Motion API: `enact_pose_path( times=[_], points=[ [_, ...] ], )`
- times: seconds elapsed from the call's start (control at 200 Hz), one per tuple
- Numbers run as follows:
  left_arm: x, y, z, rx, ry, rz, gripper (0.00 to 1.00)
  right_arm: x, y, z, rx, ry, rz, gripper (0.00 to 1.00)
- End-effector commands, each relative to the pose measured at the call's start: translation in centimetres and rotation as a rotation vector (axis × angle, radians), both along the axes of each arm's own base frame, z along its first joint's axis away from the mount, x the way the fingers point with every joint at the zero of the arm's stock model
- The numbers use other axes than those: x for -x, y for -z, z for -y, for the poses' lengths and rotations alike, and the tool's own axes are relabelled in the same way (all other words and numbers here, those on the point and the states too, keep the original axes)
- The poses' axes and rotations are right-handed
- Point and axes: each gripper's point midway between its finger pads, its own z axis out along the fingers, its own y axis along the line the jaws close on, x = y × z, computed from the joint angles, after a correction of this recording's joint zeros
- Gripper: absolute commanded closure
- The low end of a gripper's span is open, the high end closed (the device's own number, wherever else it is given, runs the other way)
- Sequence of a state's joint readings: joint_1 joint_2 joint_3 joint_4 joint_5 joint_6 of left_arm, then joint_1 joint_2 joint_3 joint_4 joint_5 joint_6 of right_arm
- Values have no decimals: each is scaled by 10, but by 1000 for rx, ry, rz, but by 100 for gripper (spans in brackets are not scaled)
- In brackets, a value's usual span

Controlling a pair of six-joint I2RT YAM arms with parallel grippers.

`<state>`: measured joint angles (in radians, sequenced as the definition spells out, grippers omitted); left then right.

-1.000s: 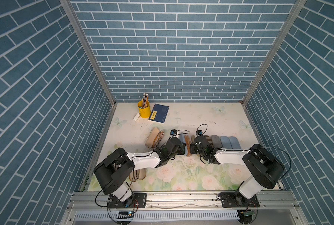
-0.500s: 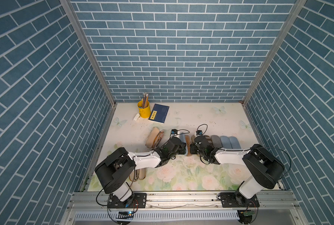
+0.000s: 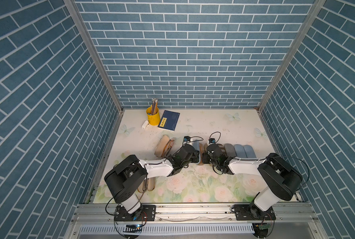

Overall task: Close the glasses case
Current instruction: Close the glasses case at the center of the board.

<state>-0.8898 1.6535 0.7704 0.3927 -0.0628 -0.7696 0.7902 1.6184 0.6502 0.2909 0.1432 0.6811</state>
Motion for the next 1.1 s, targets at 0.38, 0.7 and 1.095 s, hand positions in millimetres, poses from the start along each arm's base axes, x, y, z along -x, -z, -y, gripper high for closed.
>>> enact_pose_path(
  times=[0.38, 0.7, 1.095],
  points=[
    [14, 60, 11, -98, 57, -110, 78, -4, -41, 10, -32, -18, 49, 80],
    [15, 84, 23, -90, 74, -153, 78, -1, -48, 23, -35, -46, 40, 68],
    [18, 76, 19, -75, 58, -138, 77, 3, -61, 37, -70, -18, 78, 65]
  ],
)
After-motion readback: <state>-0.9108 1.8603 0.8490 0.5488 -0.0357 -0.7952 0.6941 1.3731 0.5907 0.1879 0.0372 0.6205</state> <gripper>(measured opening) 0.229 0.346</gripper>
